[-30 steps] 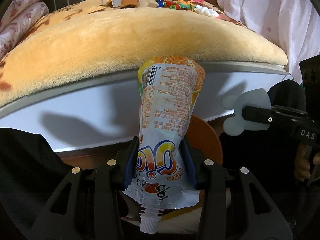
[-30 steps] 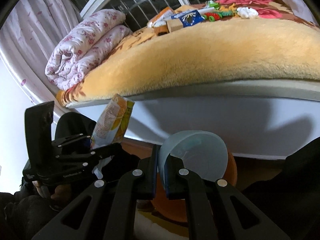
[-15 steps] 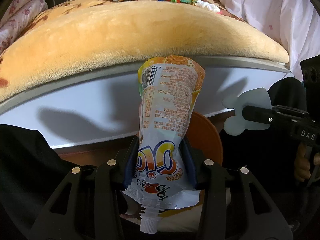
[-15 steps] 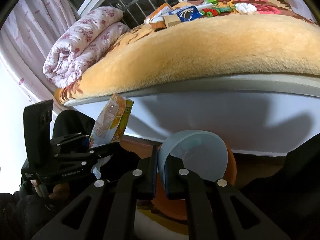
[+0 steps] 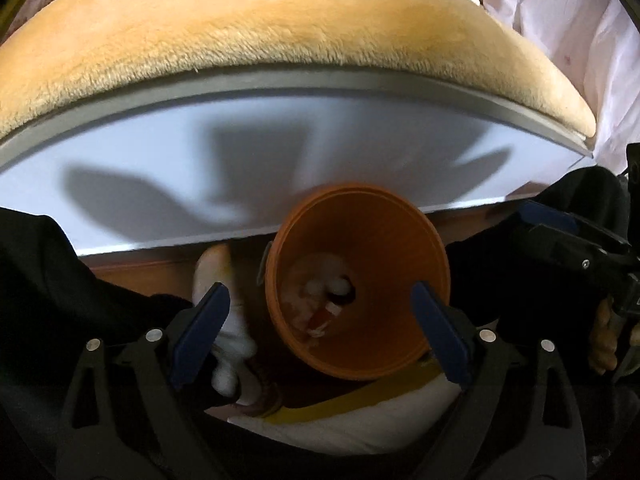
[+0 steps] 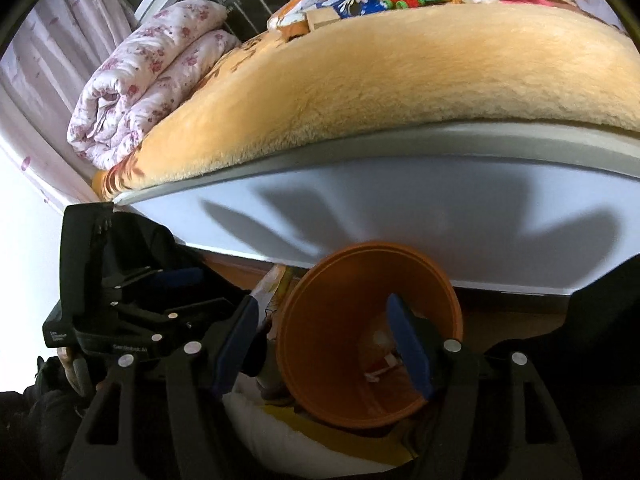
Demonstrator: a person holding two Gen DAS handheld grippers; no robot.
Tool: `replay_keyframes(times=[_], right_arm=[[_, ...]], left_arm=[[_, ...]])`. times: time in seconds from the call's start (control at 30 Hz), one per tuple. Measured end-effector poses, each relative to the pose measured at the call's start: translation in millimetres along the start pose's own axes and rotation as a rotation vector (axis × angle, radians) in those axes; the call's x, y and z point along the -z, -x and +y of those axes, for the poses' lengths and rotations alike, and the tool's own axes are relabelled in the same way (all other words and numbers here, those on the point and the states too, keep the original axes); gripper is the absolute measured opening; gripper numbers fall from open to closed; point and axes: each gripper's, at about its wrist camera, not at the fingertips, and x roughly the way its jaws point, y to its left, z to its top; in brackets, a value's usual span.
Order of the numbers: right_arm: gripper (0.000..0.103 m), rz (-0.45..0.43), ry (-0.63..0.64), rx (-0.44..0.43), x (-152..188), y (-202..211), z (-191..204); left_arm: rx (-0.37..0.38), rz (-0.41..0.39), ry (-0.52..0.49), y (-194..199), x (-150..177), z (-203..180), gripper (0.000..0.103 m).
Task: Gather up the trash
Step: 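Carry the pouch and funnel to the orange bin and release both, then grasp the crumpled white tissue with the right tool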
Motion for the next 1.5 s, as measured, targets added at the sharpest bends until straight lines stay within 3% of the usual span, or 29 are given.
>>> replay_keyframes(times=[0.27,0.63,0.87,1.07,1.3,1.33,1.37,1.4,1.5], right_arm=[[0.066,-0.121,0.053,0.029,-39,40,1],[0.066,-0.218,0.121,0.066,-84,69,1],[0.066,-0.282,0.151,0.13,-147,80,-19],[0.066,-0.241,0.177,0.311,-229,45,-62],[0.066,-0.144,0.042,0.379,-295,-21,-124],[0.062,-0.124,0.006,0.367,-298,-32,-133],[0.027,-0.095,-0.03,0.353,-299,-42,-141],[0.026,-0.072,-0.054,0.353,-298,-48,-145],[0.024,-0.123,-0.029,0.336,-287,-39,-138]], left_arm=[[0.017,-0.111,-0.022,23,-2,-3,0.09],[0.023,-0.239,0.078,60,-21,21,0.09],[0.011,-0.323,0.053,80,-54,23,0.09],[-0.005,-0.353,0.033,76,-103,23,0.09],[-0.031,-0.346,-0.001,55,-168,7,0.09],[-0.031,-0.347,-0.003,53,-176,3,0.09],[-0.03,-0.347,-0.007,50,-183,0,0.09],[-0.034,-0.345,-0.009,47,-192,-3,0.09],[-0.029,-0.344,0.0,37,-217,-13,0.09]])
